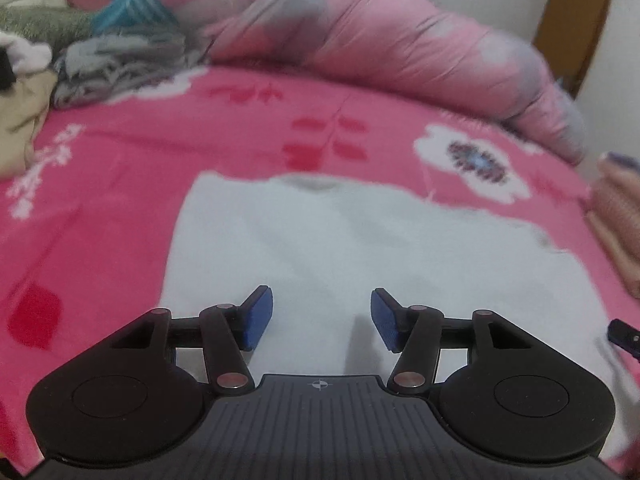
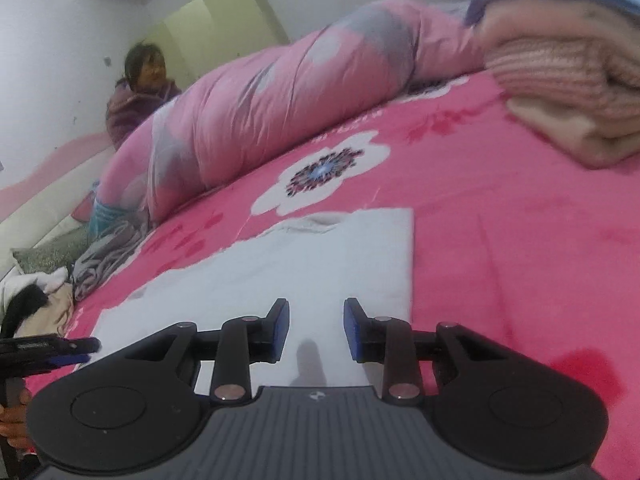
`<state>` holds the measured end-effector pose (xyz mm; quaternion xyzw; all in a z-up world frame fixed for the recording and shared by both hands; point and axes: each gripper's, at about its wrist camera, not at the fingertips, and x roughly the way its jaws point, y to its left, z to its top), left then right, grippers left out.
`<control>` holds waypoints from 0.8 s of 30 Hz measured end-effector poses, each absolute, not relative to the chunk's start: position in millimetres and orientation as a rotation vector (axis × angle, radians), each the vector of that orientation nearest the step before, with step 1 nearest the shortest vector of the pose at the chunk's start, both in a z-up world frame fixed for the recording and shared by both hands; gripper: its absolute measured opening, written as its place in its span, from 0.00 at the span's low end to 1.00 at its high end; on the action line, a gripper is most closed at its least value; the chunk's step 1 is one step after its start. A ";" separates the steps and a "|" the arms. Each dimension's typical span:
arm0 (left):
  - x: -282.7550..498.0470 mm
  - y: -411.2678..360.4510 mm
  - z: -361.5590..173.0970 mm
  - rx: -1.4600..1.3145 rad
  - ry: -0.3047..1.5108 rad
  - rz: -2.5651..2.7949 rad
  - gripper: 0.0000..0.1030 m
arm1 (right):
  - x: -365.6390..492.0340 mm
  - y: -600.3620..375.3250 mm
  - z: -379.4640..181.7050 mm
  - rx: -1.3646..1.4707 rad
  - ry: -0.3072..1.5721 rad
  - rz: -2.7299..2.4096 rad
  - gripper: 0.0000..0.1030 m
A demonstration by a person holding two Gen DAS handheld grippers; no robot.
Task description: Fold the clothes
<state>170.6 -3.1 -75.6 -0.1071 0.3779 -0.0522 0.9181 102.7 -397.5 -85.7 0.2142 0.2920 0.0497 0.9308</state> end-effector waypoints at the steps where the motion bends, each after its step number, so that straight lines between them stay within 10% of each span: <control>1: 173.0 1.4 -76.4 -0.246 0.780 -0.098 0.52 | 107.0 -404.8 -91.6 0.445 0.614 0.033 0.26; 11: 132.9 41.9 -45.3 -0.293 0.681 -0.043 0.59 | 41.3 -409.8 -65.8 0.530 0.525 -0.192 0.33; 19: 91.6 88.2 -51.0 -0.361 0.743 0.049 0.65 | 2.8 -285.8 -29.7 0.177 0.524 0.062 0.60; 24: 91.4 100.2 -61.8 -0.333 0.825 -0.008 0.69 | -16.6 -175.9 -34.0 -0.099 0.490 0.355 0.60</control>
